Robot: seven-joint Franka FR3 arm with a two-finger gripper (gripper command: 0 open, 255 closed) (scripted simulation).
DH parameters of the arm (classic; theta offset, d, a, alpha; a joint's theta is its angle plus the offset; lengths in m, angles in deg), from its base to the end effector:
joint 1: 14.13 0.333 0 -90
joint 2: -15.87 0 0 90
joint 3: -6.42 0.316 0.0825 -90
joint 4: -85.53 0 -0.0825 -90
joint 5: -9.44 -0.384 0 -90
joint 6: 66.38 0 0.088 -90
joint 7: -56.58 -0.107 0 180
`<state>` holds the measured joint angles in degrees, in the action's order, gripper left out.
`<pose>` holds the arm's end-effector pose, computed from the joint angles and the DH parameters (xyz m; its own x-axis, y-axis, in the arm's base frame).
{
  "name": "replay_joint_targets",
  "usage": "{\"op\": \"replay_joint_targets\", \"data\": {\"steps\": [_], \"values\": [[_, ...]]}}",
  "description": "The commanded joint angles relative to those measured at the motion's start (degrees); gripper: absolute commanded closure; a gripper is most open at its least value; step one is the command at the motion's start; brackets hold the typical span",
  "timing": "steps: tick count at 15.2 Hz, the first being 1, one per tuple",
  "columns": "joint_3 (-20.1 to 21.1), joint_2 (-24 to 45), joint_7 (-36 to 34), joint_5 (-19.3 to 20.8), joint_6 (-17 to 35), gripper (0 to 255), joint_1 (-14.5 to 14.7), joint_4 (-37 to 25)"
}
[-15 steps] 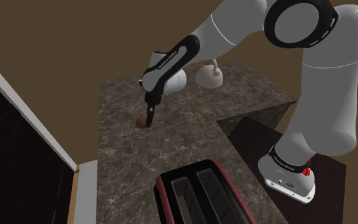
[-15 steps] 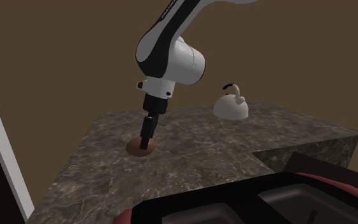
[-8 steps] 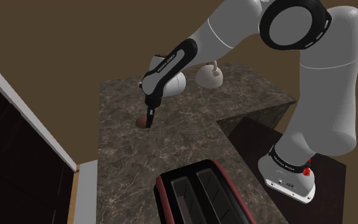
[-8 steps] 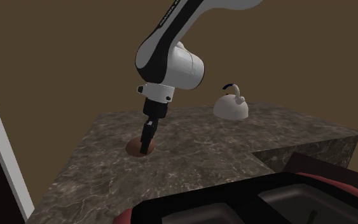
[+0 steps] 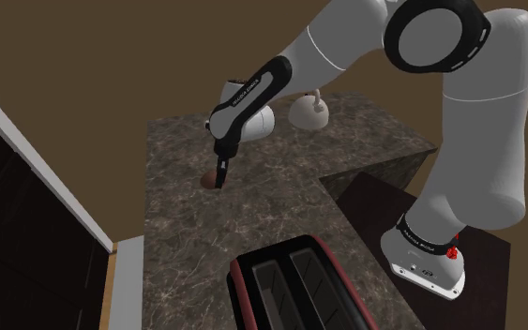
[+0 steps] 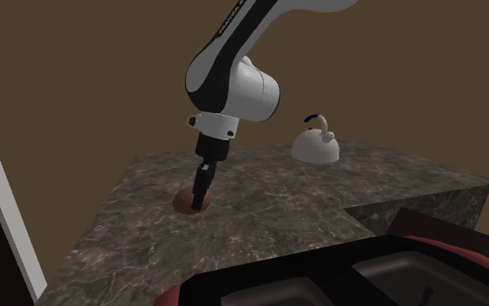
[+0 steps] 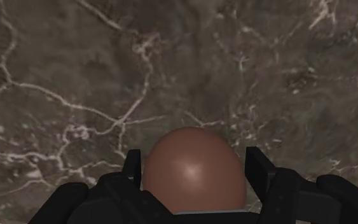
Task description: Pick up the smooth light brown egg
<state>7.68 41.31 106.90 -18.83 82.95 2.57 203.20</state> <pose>0.5775 0.1764 0.2269 0.7046 0.6631 0.2527 0.7058 -0.6915 -0.1538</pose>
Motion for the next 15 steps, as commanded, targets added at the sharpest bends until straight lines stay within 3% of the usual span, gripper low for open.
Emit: {"op": "replay_joint_targets", "data": {"steps": [1,15], "values": [[-0.3,-0.9,-0.6,0.4,-0.8,255,0.2,0.1],[-2.1,-8.2,-5.0,4.2,-8.3,255,1.1,-0.4]]}}
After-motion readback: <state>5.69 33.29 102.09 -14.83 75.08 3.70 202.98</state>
